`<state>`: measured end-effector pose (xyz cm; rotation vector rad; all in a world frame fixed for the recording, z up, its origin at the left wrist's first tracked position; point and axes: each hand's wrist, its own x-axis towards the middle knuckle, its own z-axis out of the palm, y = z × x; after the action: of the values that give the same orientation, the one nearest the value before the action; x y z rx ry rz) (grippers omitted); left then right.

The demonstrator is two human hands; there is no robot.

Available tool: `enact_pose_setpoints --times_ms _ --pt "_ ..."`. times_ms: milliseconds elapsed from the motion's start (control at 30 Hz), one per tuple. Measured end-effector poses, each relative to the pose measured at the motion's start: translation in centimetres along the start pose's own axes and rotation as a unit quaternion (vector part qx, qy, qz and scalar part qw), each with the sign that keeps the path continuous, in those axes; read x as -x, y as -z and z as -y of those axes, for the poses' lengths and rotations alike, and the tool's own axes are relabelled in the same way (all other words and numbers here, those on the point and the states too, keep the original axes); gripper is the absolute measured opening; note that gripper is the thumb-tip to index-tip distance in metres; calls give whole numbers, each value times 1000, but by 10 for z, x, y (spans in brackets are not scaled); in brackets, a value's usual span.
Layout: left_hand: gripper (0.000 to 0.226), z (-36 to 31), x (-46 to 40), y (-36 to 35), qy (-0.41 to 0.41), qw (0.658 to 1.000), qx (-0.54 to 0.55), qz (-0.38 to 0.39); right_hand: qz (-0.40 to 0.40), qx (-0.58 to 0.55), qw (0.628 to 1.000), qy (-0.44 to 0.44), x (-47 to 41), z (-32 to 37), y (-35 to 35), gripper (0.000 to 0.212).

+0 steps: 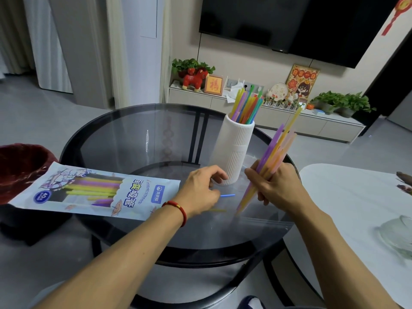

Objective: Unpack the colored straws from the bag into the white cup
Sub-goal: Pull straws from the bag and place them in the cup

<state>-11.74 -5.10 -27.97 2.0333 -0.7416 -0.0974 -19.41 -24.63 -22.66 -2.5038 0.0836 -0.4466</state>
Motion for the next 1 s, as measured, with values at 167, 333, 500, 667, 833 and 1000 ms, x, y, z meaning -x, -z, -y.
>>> enact_pose_setpoints --times_ms 167,333,500,667,833,1000 --pt "37 2 2 2 14 1000 -20 -3 29 22 999 -5 1 3 -5 22" --pt "35 3 4 6 15 1000 -19 0 40 -3 998 -41 1 2 -3 23" --pt "31 4 6 10 23 999 0 -22 18 -56 997 -52 6 0 -1 33" --pt "29 5 7 16 26 999 2 -29 37 -50 996 -57 5 -3 -5 25" --pt "27 6 10 19 28 999 -3 -19 55 -2 998 -35 3 -1 -16 17" --pt "28 6 13 20 27 1000 -11 -11 52 23 998 -25 2 -5 -29 13"
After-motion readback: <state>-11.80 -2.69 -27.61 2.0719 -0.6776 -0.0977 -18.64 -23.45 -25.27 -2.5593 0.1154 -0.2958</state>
